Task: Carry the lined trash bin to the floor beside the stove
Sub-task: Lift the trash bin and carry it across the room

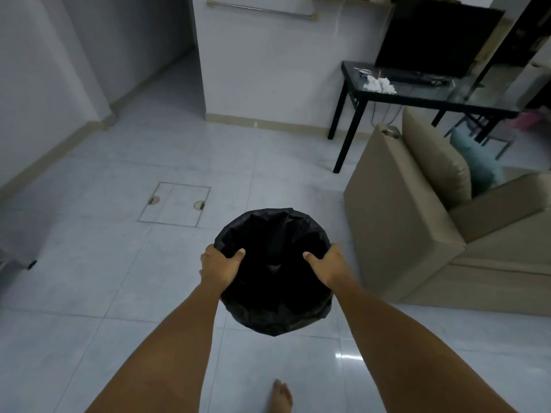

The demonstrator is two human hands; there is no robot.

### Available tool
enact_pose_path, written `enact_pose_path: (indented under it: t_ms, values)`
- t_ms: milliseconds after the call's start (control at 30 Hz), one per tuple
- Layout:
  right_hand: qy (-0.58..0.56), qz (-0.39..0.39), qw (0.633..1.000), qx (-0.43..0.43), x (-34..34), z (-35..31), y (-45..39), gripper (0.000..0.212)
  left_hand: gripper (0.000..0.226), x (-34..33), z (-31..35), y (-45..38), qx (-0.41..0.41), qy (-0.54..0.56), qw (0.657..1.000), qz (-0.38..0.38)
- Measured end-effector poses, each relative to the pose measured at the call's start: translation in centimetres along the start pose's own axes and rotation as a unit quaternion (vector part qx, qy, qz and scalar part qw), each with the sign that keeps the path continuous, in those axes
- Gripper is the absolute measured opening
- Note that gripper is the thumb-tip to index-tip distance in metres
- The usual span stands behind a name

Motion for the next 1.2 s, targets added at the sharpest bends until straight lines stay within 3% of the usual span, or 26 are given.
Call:
enact_pose_path:
  t_ms: [400,633,833,1033,1200]
  values:
    - [0.054,-0.020,0.997,0.050,3.4,-14.3,-19.2,0.083,0.106,-4.4,7.8,-17.7,0.029,0.041,0.997,0.055]
    - [0.096,-0.051,0.991,0.077,0.1,-25.1,-29.3,0.082,0.097,-2.7,9.9,-30.1,0.059,0.045,0.991,0.110]
    - [0.129,-0.072,0.983,0.106,-2.9,-34.2,-35.2,0.082,0.116,0.4,10.8,-38.2,0.083,0.076,0.984,0.136]
    - [0.164,-0.112,0.967,0.160,-7.5,-43.8,-40.2,0.082,0.115,4.1,10.5,-44.5,0.122,0.099,0.966,0.204]
    - [0.199,-0.160,0.944,0.207,-11.7,-51.0,-44.3,0.082,0.091,6.0,10.5,-48.4,0.162,0.110,0.941,0.277]
Point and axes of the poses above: each hand's wrist, its own y-axis away from the middle knuckle, its own x-axis out of the back of the hand, z = x × y, the point moved 3 cm from there along -y, towards the middle knuckle, and after that the axes turned 8 degrees about -x, right-handed, at the moved point
